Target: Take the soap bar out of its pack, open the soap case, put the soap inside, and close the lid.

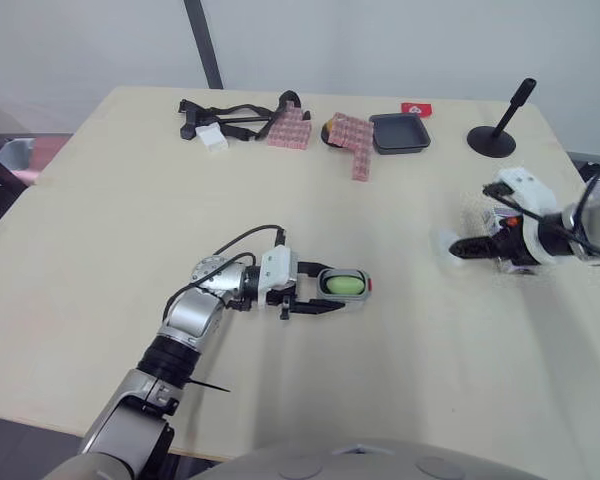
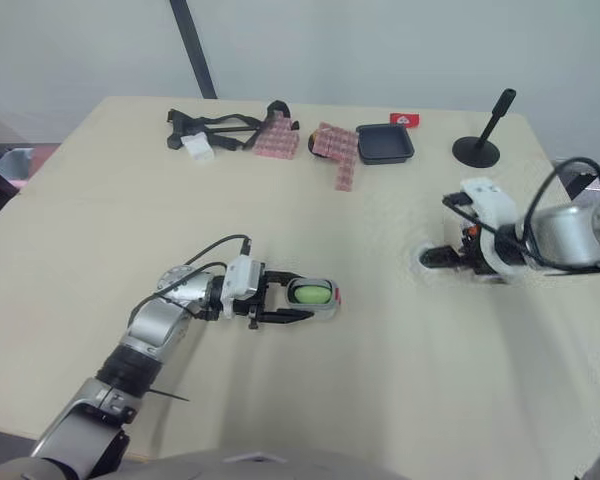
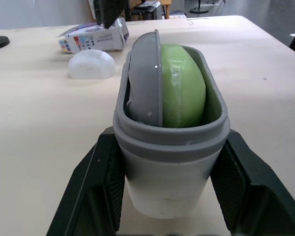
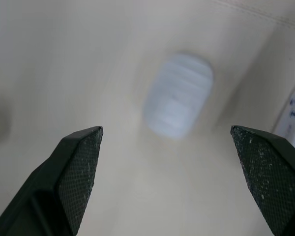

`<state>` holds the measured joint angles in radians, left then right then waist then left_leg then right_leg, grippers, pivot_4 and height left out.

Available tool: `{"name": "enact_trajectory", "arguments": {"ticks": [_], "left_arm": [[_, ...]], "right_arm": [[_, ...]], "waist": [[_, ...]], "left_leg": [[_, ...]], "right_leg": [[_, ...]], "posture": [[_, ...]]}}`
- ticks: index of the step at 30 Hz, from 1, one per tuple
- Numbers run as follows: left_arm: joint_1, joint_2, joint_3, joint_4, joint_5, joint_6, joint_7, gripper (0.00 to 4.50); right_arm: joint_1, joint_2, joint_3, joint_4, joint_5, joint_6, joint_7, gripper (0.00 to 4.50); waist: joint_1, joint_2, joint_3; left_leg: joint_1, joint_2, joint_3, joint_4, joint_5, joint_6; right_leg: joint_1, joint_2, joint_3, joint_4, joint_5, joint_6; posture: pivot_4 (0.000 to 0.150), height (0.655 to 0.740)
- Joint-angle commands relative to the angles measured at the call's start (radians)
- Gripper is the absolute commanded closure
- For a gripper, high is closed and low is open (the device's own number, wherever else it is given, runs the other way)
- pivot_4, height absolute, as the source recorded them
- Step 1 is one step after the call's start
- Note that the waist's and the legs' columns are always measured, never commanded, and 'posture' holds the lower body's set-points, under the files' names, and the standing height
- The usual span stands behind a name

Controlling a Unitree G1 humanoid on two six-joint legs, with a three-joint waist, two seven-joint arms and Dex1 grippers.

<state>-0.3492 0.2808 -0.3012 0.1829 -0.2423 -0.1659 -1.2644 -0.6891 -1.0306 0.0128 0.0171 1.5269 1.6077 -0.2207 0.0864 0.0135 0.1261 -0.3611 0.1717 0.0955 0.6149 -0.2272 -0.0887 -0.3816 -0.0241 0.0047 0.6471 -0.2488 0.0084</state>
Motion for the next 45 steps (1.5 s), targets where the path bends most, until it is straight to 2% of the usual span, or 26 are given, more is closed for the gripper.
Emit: {"name": "enact_trajectory", "arguments": {"ticks": [1,6,9,16,33,45], "left_arm": [[0.0,-0.005,-0.001,-0.018,-0.005,-0.022,0.014,2.59],[0.004,-0.01,-0.007,-0.026,-0.002,-0.022,0.028,2.59],[0.0,-0.011,-0.01,-0.021,-0.002,-0.024,0.031,2.59],[-0.009,-0.014,-0.016,-0.018,0.001,-0.023,0.037,2.59],[-0.016,-0.017,-0.017,-0.015,-0.005,-0.011,0.045,2.59],[-0.019,-0.019,-0.017,-0.015,-0.001,-0.006,0.05,2.59]], "right_arm": [[-0.087,0.016,0.079,0.109,0.178,-0.003,-0.148,0.03],[-0.112,0.016,0.22,0.154,0.394,-0.128,-0.364,0.03],[-0.12,0.04,0.259,0.168,0.445,-0.183,-0.443,0.03],[-0.113,0.099,0.281,0.18,0.445,-0.218,-0.54,0.03],[-0.192,0.011,0.276,0.161,0.445,-0.205,-0.548,0.03],[-0.113,0.021,0.294,0.158,0.445,-0.246,-0.585,0.03]], "waist": [[0.005,0.0,0.0],[0.016,0.0,0.0],[0.019,0.0,0.0],[0.015,-0.003,0.0],[0.022,-0.003,0.0],[0.023,-0.003,0.0]], "left_leg": [[0.0,0.0,0.0,0.0,0.0,0.0],[-0.001,0.0,0.0,0.001,0.0,0.0],[-0.002,0.0,0.0,0.001,-0.001,-0.001],[-0.002,0.0,0.0,0.002,-0.001,-0.002],[-0.005,-0.001,-0.001,0.002,-0.002,-0.003],[-0.007,-0.001,-0.001,0.002,-0.002,-0.003]], "right_leg": [[0.0,0.0,0.0,0.0,0.0,0.0],[0.0,0.0,0.0,0.0,0.0,0.001],[0.0,0.0,0.0,0.0,-0.001,0.002],[0.0,0.0,0.0,0.0,-0.001,0.003],[0.0,0.0,-0.002,-0.001,-0.002,0.005],[0.0,0.0,-0.002,-0.001,-0.002,0.006]], "posture": [[0.15,0.7374],[0.15,0.7374],[0.15,0.7374],[0.15,0.7374],[0.15,0.7374],[0.15,0.7374]]}}
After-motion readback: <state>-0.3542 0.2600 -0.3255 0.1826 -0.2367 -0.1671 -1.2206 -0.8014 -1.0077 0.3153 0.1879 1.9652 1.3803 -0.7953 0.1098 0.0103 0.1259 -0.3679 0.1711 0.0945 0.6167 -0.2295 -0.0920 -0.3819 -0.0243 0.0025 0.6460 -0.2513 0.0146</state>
